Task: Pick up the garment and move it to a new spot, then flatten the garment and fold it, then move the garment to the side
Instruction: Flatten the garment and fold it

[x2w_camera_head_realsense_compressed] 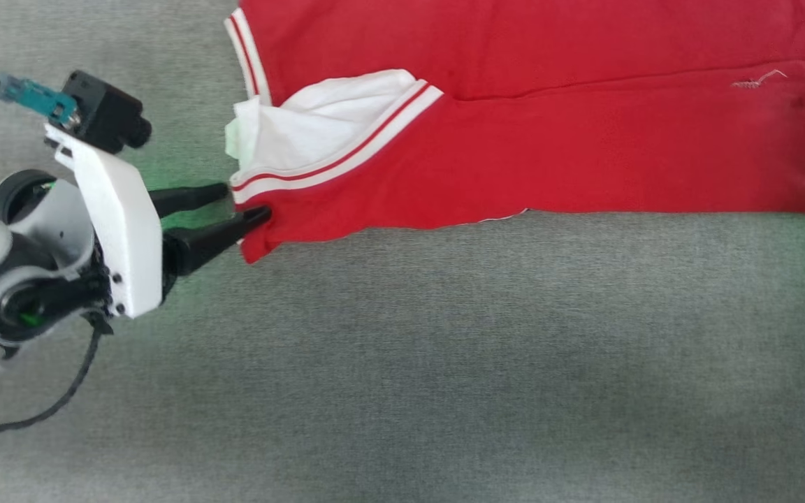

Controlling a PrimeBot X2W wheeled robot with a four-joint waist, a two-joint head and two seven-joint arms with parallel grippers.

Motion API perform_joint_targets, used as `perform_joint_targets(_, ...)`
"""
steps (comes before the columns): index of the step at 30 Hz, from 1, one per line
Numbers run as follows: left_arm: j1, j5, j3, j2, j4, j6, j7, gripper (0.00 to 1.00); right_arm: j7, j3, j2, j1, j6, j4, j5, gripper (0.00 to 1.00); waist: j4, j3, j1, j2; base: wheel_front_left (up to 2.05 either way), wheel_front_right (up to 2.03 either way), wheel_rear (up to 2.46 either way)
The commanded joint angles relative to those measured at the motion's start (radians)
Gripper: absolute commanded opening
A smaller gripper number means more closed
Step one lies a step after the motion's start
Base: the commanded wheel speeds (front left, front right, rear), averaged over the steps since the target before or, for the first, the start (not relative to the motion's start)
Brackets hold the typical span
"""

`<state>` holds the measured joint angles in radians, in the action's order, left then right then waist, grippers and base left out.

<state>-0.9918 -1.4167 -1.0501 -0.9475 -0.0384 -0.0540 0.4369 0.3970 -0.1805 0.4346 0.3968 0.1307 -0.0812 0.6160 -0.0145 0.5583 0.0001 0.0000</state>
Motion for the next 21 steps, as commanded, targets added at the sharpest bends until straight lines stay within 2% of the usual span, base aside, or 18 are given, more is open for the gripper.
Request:
perform_joint_targets(1,-0.009,-0.023,-0.002,0.009,-0.021,-0.006,0.017,1.0,-0.005,0.002,-0.004,0.003,0.0,0.003,0.01,1.0,-0.019,0.013,-0.0001,0.0,0.0,0.0,0.0)
perform_joint_targets(6,-0.004,-0.073,-0.041,0.044,-0.095,-0.019,0.12,1.0,-0.019,-0.003,0.001,0.0,0.0,0.006,0.017,1.0,-0.051,0.03,-0.0001,0.0,0.0,0.0,0.0)
perform_joint_targets(7,0.002,-0.081,-0.057,0.051,-0.11,-0.02,0.149,0.85,-0.023,-0.002,0.002,-0.001,0.0,0.007,0.019,1.0,-0.056,0.032,-0.0001,0.0,0.0,0.0,0.0)
perform_joint_targets(8,0.004,-0.083,-0.069,0.058,-0.124,-0.022,0.171,0.47,-0.023,0.001,0.004,0.0,0.0,0.008,0.021,1.0,-0.062,0.035,-0.0001,0.0,0.0,0.0,0.0)
perform_joint_targets(9,0.003,-0.087,-0.079,0.067,-0.133,-0.025,0.191,0.14,-0.024,0.005,0.006,0.0,0.0,0.009,0.024,1.0,-0.067,0.036,-0.0001,0.0,0.0,0.0,0.0)
perform_joint_targets(10,0.008,-0.106,-0.082,0.077,-0.142,-0.026,0.206,0.0,-0.024,0.008,0.008,0.0,0.0,0.011,0.026,1.0,-0.072,0.037,-0.0001,0.0,0.0,0.0,0.0)
perform_joint_targets(15,0.003,-0.133,-0.081,0.086,-0.15,-0.04,0.243,0.0,0.008,0.049,0.046,0.002,0.0,0.013,0.02,1.0,-0.088,0.039,-0.0001,0.0,0.0,0.0,0.0)
perform_joint_targets(21,-0.004,-0.134,-0.062,0.093,-0.145,-0.05,0.219,0.0,0.157,0.139,0.159,-0.009,0.0,0.0,0.014,1.0,-0.081,0.038,-0.0001,0.0,0.0,0.0,0.0)
